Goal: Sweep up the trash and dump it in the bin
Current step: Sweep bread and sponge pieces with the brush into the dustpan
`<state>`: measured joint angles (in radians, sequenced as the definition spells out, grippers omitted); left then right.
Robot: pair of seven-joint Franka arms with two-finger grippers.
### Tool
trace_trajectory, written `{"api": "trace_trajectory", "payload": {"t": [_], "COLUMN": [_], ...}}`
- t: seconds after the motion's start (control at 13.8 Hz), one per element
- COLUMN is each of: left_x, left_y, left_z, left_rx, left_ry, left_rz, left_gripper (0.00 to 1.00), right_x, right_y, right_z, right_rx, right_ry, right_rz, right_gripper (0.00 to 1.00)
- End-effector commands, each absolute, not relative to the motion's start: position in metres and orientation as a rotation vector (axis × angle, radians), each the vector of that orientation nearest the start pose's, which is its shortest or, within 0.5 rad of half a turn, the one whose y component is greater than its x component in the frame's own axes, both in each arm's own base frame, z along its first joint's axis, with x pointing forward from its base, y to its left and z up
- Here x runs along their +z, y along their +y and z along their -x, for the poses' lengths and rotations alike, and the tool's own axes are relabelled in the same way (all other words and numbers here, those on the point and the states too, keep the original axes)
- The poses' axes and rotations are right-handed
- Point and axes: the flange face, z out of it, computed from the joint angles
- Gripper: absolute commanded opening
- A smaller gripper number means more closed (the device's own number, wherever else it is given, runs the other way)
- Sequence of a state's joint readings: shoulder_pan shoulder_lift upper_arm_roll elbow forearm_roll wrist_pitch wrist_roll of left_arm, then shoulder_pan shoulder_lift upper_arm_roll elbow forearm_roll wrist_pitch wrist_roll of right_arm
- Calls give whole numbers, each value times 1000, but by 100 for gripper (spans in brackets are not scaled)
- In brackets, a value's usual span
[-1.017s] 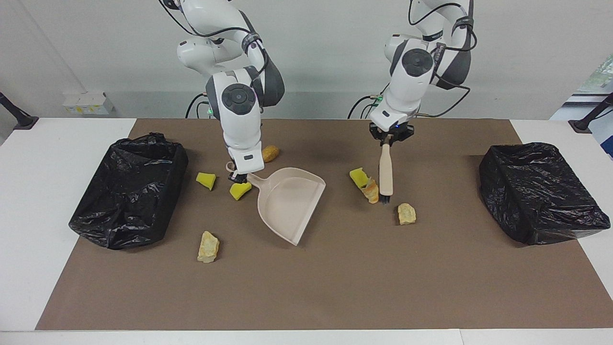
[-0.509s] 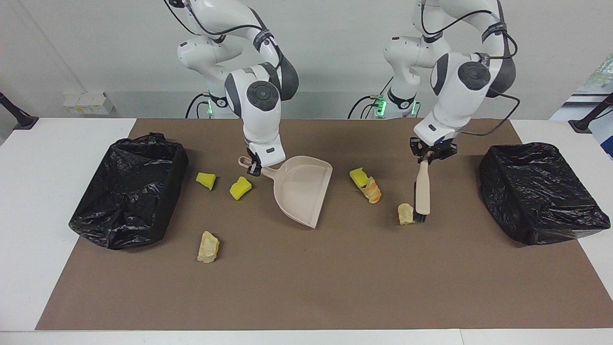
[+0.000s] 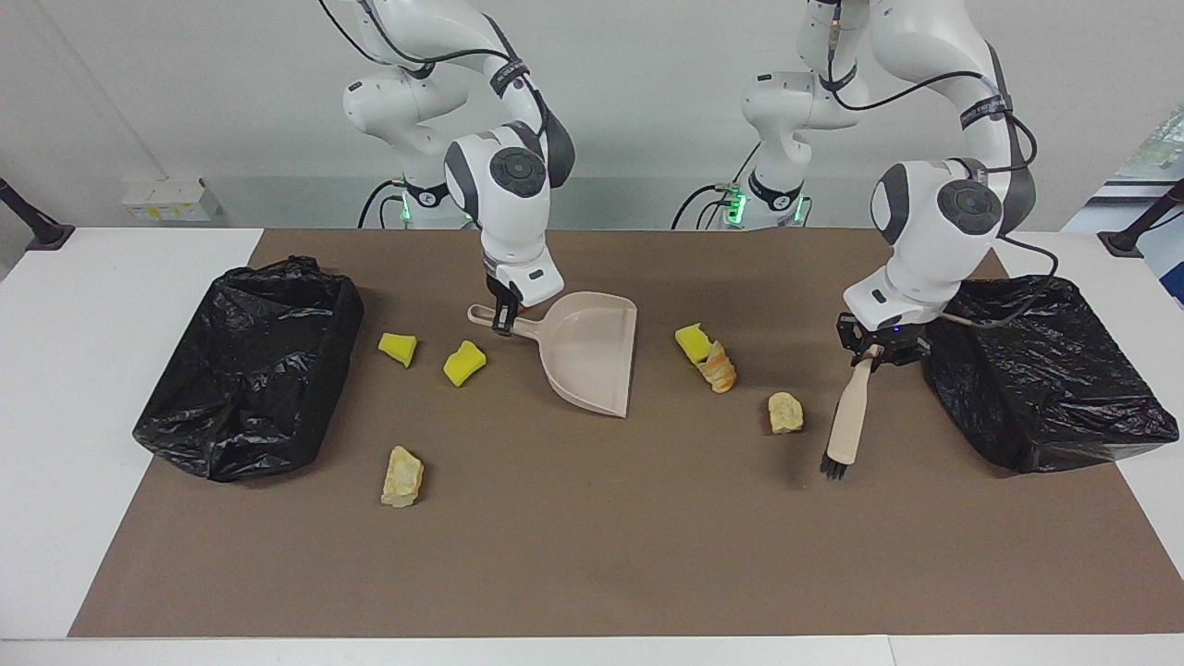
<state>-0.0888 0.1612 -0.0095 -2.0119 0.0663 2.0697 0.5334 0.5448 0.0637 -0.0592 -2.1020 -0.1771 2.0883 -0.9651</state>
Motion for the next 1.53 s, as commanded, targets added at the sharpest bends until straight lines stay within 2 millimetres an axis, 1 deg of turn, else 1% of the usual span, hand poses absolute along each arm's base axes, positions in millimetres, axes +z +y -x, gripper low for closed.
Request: {"api": "trace_trajectory", "payload": {"t": [0.0, 0.15, 0.22, 0.29, 0.44, 0.51, 0.58, 0.73, 0.8, 0.87, 0.94, 1.02, 1.09, 1.16, 1.31, 1.45], "left_x": [367, 367, 366, 364, 360, 359, 360, 361, 362, 362, 362, 362, 362, 363, 363, 365], "left_y": [-78, -111, -123, -139, -165, -177, -191, -209, -216, -220, -222, -227, -230, -234, -253, -276], "left_z": [-527, -501, -492, -479, -452, -444, -440, -431, -427, -426, -425, -423, -422, -420, -409, -401], "left_rx": [298, 388, 406, 419, 420, 413, 394, 388, 384, 373, 385, 412, 435, 441, 438, 414], "left_ry": [986, 884, 852, 842, 772, 718, 687, 652, 608, 579, 558, 521, 486, 462, 409, 375], "left_rz": [2918, 2920, 2919, 2908, 2907, 2913, 2920, 2921, 2923, 2930, 2962, 3024, 3064, 3083, 3084, 3132], "left_gripper": [0, 0, 0, 0, 0, 0, 0, 0, 0, 0, 0, 0, 0, 0, 0, 0], "right_x": [383, 382, 381, 380, 378, 378, 377, 371, 369, 369, 365, 361, 356, 353, 351, 351], "right_y": [242, 246, 253, 258, 261, 265, 265, 269, 274, 276, 277, 279, 284, 294, 297, 298], "right_z": [-481, -478, -473, -470, -470, -467, -467, -464, -461, -461, -461, -461, -459, -454, -456, -457], "right_rx": [207, 228, 244, 251, 256, 255, 260, 291, 300, 298, 306, 310, 313, 313, 305, 298], "right_ry": [-2341, -2348, -2367, -2380, -2387, -2400, -2399, -2407, -2416, -2409, -2397, -2387, -2374, -2374, -2353, -2345], "right_rz": [2294, 2282, 2262, 2248, 2242, 2230, 2229, 2214, 2204, 2214, 2224, 2238, 2254, 2257, 2284, 2287], "right_gripper": [0, 0, 0, 0, 0, 0, 0, 0, 0, 0, 0, 0, 0, 0, 0, 0]}}
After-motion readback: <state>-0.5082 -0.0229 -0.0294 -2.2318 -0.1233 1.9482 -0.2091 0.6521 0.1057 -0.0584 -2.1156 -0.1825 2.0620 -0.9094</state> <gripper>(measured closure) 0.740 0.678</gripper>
